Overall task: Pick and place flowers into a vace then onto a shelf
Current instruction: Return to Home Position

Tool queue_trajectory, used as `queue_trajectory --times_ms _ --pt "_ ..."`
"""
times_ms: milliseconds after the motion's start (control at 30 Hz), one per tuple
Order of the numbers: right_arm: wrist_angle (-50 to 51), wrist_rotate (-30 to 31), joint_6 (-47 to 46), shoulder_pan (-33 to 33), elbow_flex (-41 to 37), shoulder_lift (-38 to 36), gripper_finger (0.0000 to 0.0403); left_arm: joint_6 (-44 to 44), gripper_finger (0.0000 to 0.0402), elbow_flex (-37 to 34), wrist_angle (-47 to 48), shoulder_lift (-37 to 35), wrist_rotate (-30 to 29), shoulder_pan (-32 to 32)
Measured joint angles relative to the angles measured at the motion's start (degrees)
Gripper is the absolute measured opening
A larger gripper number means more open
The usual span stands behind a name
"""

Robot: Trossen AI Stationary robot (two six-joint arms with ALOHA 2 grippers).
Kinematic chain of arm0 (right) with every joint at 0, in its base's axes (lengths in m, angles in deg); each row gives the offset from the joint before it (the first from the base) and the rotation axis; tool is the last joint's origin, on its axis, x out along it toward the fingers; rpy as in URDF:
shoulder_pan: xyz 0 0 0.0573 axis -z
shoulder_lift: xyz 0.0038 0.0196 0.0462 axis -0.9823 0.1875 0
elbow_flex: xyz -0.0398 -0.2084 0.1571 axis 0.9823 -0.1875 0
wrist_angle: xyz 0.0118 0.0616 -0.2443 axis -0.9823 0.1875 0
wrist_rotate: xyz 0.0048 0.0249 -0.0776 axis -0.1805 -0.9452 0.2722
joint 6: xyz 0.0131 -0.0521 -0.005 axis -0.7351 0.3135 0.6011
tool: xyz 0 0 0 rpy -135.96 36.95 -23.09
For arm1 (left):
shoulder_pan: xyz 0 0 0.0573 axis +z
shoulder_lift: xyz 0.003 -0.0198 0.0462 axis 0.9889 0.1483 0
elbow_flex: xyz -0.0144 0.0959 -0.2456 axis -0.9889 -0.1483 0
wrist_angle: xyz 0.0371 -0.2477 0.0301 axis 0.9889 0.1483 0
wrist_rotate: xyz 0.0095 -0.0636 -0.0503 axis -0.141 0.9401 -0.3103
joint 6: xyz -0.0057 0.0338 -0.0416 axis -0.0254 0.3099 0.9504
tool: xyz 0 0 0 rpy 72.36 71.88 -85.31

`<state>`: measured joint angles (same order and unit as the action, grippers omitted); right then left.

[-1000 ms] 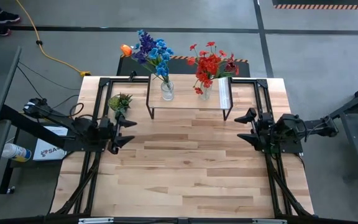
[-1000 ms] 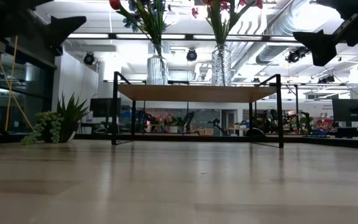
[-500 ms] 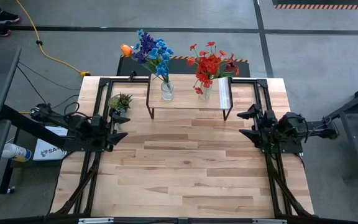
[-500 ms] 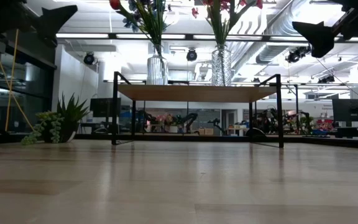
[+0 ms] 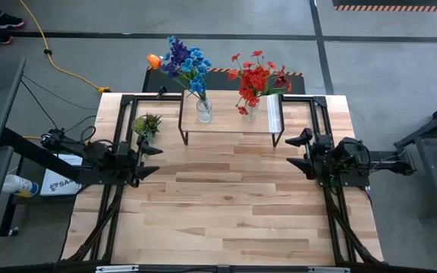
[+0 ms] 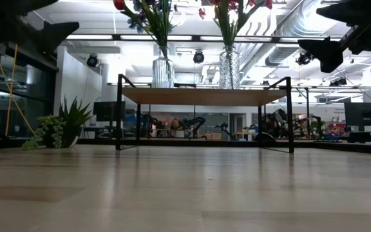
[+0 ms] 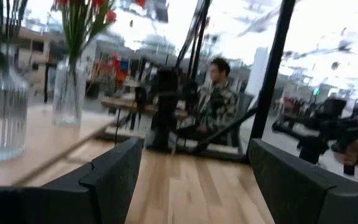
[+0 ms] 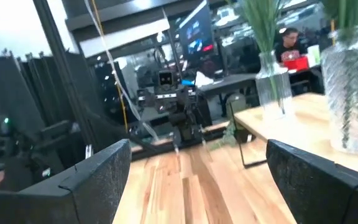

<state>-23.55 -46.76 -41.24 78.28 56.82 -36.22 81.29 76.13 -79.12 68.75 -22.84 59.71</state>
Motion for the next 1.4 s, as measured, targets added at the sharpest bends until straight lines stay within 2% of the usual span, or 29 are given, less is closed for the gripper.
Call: queue_trajectory --times_ms 200,467,967,1233,1400 --pt "6.11 -3.65 -0.16 2.26 -0.02 0.00 0.0362 2.93 0.0330 0.00 6.73 0.09 -3.19 0.00" --pt "8.27 -4.14 4.84 4.42 -0.02 0.00 0.0362 2.37 0.0330 0.00 10.92 0.11 -4.76 0.00" --pt "11.17 -3.45 6.67 6.96 -0.02 0.00 0.0362 2.24 0.0331 0.00 10.64 0.44 -5.05 0.00" --pt "10.83 -3.39 5.64 7.31 -0.02 0.00 0.0362 8.18 0.0331 -0.02 10.62 0.44 -5.03 0.00" --pt "10.74 -3.37 4.80 7.31 -0.02 0.00 0.0362 8.52 0.0330 -0.02 10.61 0.44 -5.01 0.00"
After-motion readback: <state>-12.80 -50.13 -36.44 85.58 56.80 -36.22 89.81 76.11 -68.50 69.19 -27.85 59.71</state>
